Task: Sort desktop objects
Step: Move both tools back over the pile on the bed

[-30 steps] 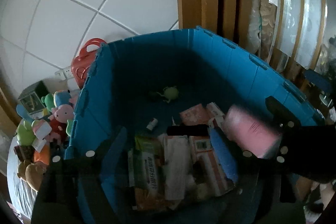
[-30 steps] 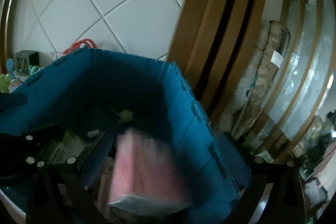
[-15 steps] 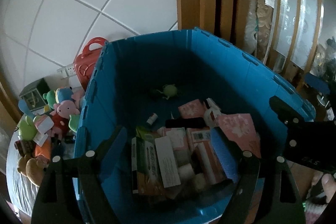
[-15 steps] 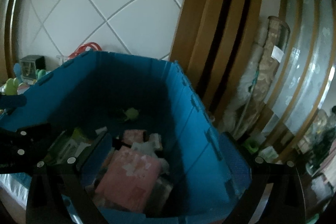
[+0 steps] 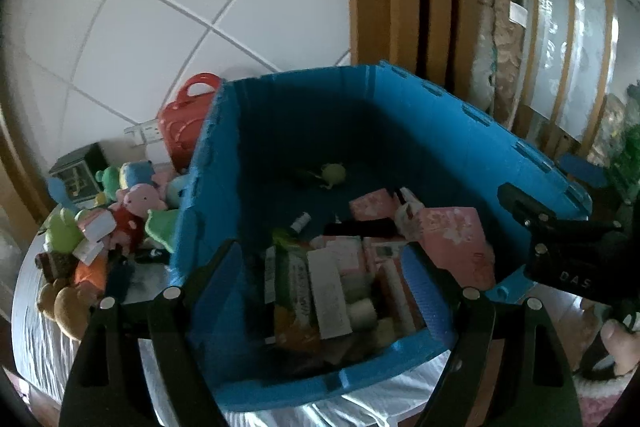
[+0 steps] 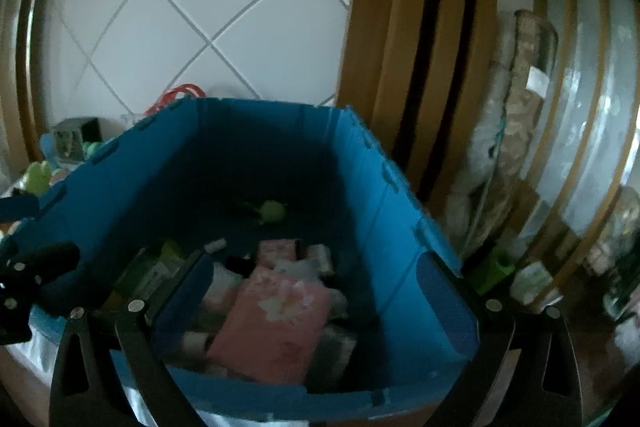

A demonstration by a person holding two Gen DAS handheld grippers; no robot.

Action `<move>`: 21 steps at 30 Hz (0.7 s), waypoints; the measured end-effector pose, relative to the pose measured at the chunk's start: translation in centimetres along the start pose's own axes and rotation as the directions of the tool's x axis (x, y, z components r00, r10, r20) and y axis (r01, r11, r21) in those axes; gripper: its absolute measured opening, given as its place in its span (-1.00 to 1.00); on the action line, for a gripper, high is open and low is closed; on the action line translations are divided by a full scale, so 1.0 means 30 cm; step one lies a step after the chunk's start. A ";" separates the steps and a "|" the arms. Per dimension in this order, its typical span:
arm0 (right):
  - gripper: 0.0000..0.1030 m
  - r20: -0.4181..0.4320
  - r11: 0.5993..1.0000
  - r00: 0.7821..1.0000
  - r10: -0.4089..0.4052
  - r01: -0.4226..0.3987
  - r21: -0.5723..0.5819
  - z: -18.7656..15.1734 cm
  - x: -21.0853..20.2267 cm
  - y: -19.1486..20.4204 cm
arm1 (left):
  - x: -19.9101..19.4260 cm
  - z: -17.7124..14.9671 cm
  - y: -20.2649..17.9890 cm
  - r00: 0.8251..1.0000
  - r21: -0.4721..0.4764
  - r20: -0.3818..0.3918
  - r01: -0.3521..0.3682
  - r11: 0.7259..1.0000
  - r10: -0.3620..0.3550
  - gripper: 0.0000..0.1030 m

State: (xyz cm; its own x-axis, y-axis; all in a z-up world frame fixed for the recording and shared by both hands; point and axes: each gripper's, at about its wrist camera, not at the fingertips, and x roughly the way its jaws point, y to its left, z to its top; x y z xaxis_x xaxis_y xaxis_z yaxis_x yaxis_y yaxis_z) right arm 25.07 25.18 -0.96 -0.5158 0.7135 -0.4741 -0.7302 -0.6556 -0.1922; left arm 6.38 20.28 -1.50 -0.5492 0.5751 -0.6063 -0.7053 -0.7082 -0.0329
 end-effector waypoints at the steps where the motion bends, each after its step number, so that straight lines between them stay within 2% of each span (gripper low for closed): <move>1: 1.00 -0.001 1.000 1.000 0.013 -0.013 0.004 -0.003 0.003 0.003 | -0.007 -0.006 0.008 1.000 -0.005 0.003 -0.009 1.000 0.009 0.60; 7: 1.00 0.017 0.997 0.997 0.071 -0.071 0.001 0.007 -0.011 0.076 | -0.065 -0.032 0.112 0.998 -0.052 0.031 -0.061 0.997 0.063 0.60; 12: 1.00 0.070 0.994 0.992 0.108 -0.106 -0.032 0.054 -0.067 0.191 | -0.128 -0.056 0.249 0.992 -0.098 0.063 -0.104 0.990 0.110 0.60; 16: 1.00 0.114 0.989 0.983 0.144 -0.139 -0.050 0.102 -0.121 0.315 | -0.171 -0.098 0.402 0.987 -0.142 0.070 -0.134 0.981 0.145 0.60; 21: 1.00 0.163 0.982 0.970 0.181 -0.169 -0.086 0.148 -0.206 0.541 | -0.215 -0.191 0.660 0.982 -0.190 0.053 -0.168 0.967 0.181 0.60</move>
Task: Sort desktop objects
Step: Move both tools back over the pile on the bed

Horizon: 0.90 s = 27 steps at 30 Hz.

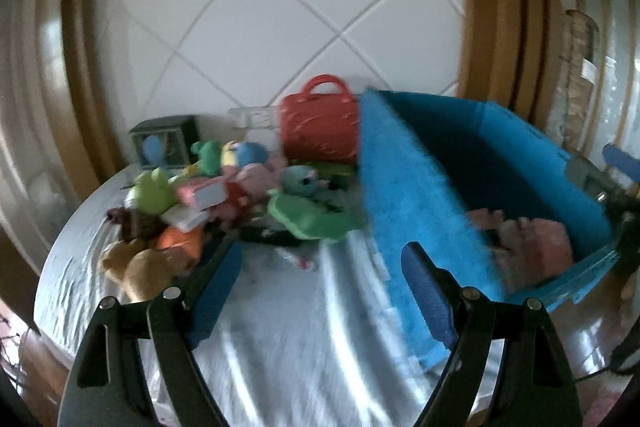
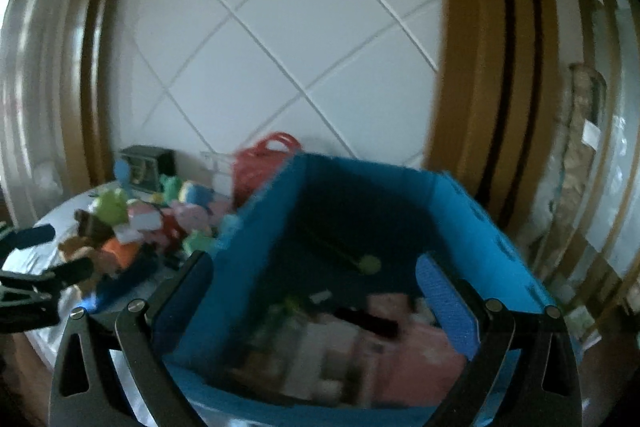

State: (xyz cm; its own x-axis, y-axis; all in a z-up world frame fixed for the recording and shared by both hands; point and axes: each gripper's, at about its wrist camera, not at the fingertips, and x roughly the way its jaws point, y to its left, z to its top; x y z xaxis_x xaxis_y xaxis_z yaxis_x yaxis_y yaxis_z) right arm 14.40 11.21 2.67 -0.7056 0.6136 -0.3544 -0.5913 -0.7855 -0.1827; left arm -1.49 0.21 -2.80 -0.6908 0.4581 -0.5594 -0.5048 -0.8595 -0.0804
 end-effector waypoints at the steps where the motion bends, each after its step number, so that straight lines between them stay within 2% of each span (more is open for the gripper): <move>1: 1.00 0.006 1.000 1.000 0.006 -0.006 -0.007 0.011 -0.003 0.052 | 0.001 -0.010 0.045 1.000 -0.008 -0.004 -0.004 1.000 0.004 0.60; 8: 1.00 -0.007 0.999 1.000 0.028 -0.028 -0.029 0.046 0.020 0.434 | 0.066 -0.121 0.467 0.994 -0.039 -0.095 -0.057 0.998 0.053 0.60; 12: 1.00 -0.074 0.999 0.996 0.044 -0.045 -0.011 0.009 0.085 0.605 | 0.159 -0.194 0.651 0.982 -0.060 -0.178 -0.068 0.996 0.056 0.60; 14: 1.00 -0.135 0.998 0.989 0.058 -0.061 -0.017 -0.021 0.136 0.669 | 0.222 -0.233 0.722 0.971 -0.088 -0.235 -0.065 0.994 0.042 0.60; 20: 1.00 -0.287 0.996 0.956 0.065 -0.081 -0.044 -0.117 0.322 0.773 | 0.413 -0.302 0.779 0.948 -0.114 -0.317 -0.025 0.993 -0.012 0.60; 24: 1.00 -0.362 0.994 0.929 0.079 -0.100 -0.040 -0.185 0.477 0.789 | 0.568 -0.320 0.751 0.923 -0.106 -0.383 -0.011 0.994 -0.031 0.60; 27: 1.00 -0.421 0.991 0.900 0.110 -0.131 -0.022 -0.240 0.621 0.779 | 0.711 -0.321 0.729 0.903 -0.091 -0.428 -0.020 0.996 -0.021 0.60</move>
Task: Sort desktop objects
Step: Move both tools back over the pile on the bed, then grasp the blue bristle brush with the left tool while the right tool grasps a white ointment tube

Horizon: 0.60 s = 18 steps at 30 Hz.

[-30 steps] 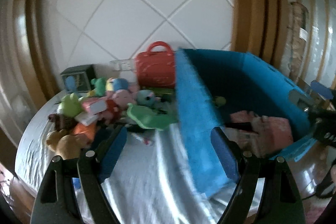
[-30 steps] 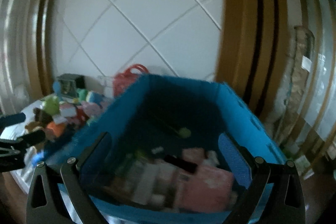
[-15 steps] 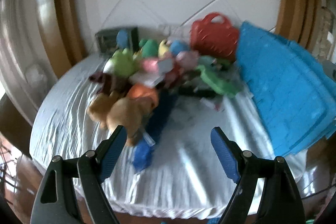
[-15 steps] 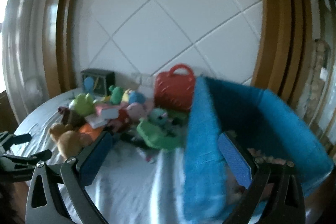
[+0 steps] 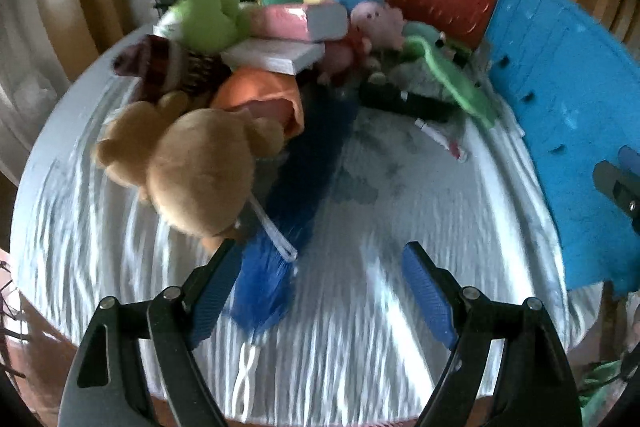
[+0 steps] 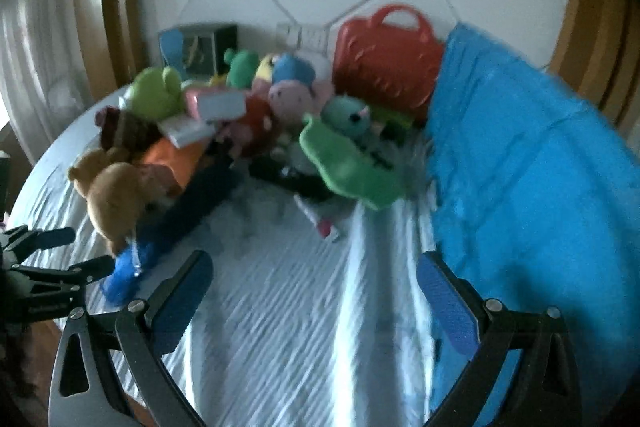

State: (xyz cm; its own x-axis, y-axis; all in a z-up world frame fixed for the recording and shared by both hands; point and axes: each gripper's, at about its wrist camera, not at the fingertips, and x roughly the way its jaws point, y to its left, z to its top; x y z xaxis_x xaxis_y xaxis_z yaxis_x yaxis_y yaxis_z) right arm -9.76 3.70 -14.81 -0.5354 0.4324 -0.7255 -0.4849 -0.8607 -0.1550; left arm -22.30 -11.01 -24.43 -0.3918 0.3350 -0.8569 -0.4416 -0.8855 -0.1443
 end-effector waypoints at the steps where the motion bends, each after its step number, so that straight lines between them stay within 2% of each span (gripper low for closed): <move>1: 1.00 -0.020 1.000 1.000 0.011 -0.011 0.004 0.005 0.051 -0.011 | 0.026 0.012 -0.002 1.000 0.004 -0.006 -0.006 1.000 0.006 0.60; 8: 1.00 -0.158 0.998 0.985 0.063 -0.061 0.017 0.015 0.402 -0.052 | 0.327 0.121 -0.030 0.995 0.042 -0.089 -0.032 0.999 0.035 0.60; 11: 1.00 -0.202 0.996 0.976 0.086 -0.079 0.040 0.023 0.552 -0.064 | 0.426 0.151 -0.018 0.991 0.057 -0.118 -0.055 0.997 0.062 0.53; 15: 1.00 -0.252 0.995 0.963 0.093 -0.079 0.065 0.030 0.720 -0.074 | 0.488 0.171 -0.043 0.990 0.120 -0.101 -0.088 0.989 0.100 0.47; 16: 1.00 -0.255 0.994 0.962 0.100 -0.085 0.069 0.031 0.748 -0.074 | 0.502 0.170 -0.066 0.989 0.151 -0.103 -0.086 0.985 0.103 0.47; 18: 1.00 -0.262 0.994 0.959 0.106 -0.091 0.069 0.032 0.798 -0.071 | 0.533 0.162 -0.094 0.987 0.173 -0.139 -0.056 0.983 0.080 0.33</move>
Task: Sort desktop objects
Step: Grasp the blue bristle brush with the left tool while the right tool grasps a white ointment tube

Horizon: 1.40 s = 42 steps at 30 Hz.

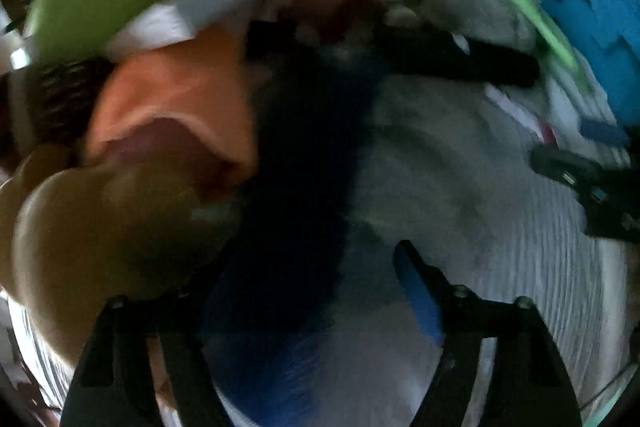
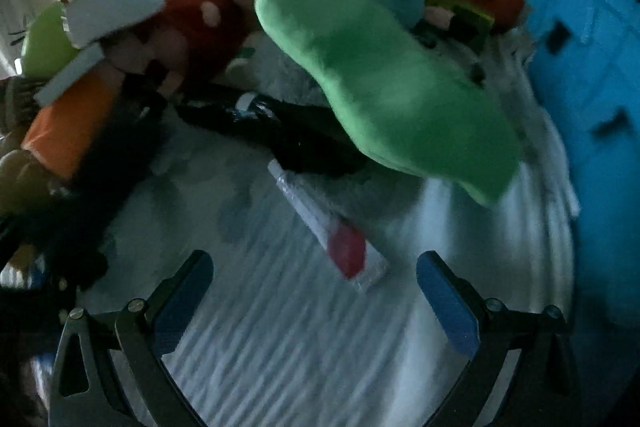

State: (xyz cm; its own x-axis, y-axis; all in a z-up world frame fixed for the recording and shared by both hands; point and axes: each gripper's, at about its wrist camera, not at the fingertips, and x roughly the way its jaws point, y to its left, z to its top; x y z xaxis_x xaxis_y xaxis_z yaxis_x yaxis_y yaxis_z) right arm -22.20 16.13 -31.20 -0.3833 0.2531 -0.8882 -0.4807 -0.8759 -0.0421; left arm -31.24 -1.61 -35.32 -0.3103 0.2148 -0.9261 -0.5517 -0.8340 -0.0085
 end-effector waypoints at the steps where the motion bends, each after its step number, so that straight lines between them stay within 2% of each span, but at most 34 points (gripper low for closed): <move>1: 1.00 -0.007 1.000 1.000 0.002 -0.002 -0.003 0.005 0.022 0.001 | 0.002 0.000 0.000 0.999 -0.026 0.015 0.034 0.999 -0.034 0.31; 2: 1.00 -0.015 1.000 1.000 0.006 -0.006 -0.004 0.009 0.047 0.001 | 0.007 0.004 0.005 0.998 -0.042 0.012 0.057 0.998 -0.056 0.31; 5: 1.00 -0.003 1.000 1.000 0.001 -0.001 -0.014 0.019 0.082 0.007 | 0.018 0.032 0.028 0.998 -0.070 0.026 0.055 0.996 -0.054 0.27; 7: 1.00 0.006 0.999 1.000 -0.018 0.018 -0.028 0.023 0.089 0.016 | 0.021 0.052 0.043 0.998 -0.087 0.029 0.051 0.995 -0.048 0.09; 9: 0.92 0.012 0.999 0.999 -0.033 0.033 -0.015 0.019 0.082 0.019 | 0.016 0.064 0.055 0.999 -0.114 0.023 0.052 0.992 -0.049 -0.24; 10: 0.70 0.015 0.999 0.999 -0.037 0.037 -0.010 0.014 0.071 0.020 | 0.011 0.063 0.059 0.998 -0.133 0.018 0.061 0.989 -0.059 -0.30; 11: 0.25 0.020 0.999 0.999 -0.037 0.037 -0.007 0.009 0.053 0.022 | 0.007 0.059 0.057 0.998 -0.141 0.015 0.069 0.988 -0.068 -0.38; 12: -0.01 0.022 0.999 0.999 -0.037 0.037 -0.006 0.005 0.036 0.025 | 0.002 0.053 0.051 0.997 -0.145 0.007 0.078 0.986 -0.078 -0.44; 13: -0.40 0.013 0.999 0.999 -0.032 0.032 -0.004 0.001 0.022 0.027 | -0.006 0.045 0.039 0.996 -0.144 0.001 0.090 0.985 -0.091 -0.46; 14: -0.51 -0.001 1.000 1.000 -0.023 0.023 -0.002 -0.004 0.013 0.029 | -0.015 0.035 0.020 0.994 -0.136 -0.003 0.106 0.985 -0.107 -0.47; 16: -0.52 -0.012 1.000 1.000 0.019 -0.019 -0.005 -0.012 0.000 0.035 | -0.027 0.022 -0.018 0.995 -0.098 0.001 0.100 0.990 -0.100 -0.48; 18: -0.49 -0.011 1.000 1.000 0.004 -0.005 -0.028 -0.012 -0.003 0.048 | -0.023 0.018 -0.046 0.998 -0.065 0.006 0.063 0.996 -0.063 -0.48; 21: -0.35 0.007 0.999 1.000 0.006 -0.005 -0.039 -0.003 -0.002 0.062 | -0.022 0.025 -0.039 0.997 -0.070 0.037 0.065 0.995 -0.062 -0.48; 23: -0.44 0.029 0.999 0.999 -0.017 0.019 -0.049 -0.004 -0.003 0.075 | -0.026 0.024 -0.034 0.997 -0.075 0.044 0.065 0.995 -0.061 -0.54; 25: -0.64 0.025 0.999 1.000 -0.015 0.016 -0.038 -0.007 -0.012 0.079 | -0.043 0.015 -0.033 0.997 -0.079 0.055 0.066 0.995 -0.062 -0.57; 29: -0.64 0.023 0.999 1.000 0.006 -0.005 -0.034 -0.043 -0.059 0.086 | -0.138 0.003 -0.039 0.991 -0.077 0.114 0.080 0.994 -0.071 -0.58; 32: -0.64 0.060 0.999 0.998 0.016 -0.014 -0.033 -0.059 -0.140 0.086 | -0.235 -0.002 -0.049 0.981 -0.059 0.179 0.080 0.995 -0.068 -0.59; 35: -0.64 0.117 0.999 0.993 0.014 -0.010 -0.030 -0.065 -0.247 0.091 | -0.304 0.044 -0.022 0.970 -0.058 0.228 0.102 0.993 -0.086 -0.59; 42: -0.64 0.268 0.999 0.963 0.007 0.004 -0.039 -0.033 -0.489 0.173 | -0.518 0.051 -0.016 0.932 -0.030 0.349 0.121 0.992 -0.103 -0.61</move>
State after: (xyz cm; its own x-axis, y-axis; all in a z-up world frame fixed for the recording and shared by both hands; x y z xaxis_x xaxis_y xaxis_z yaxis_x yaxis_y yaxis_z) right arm -18.28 7.47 -18.84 -0.5840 0.3481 -0.7333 -0.4512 -0.8902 -0.0632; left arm -27.33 -3.79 -20.36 -0.5023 0.4630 -0.7303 -0.5614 -0.8170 -0.1317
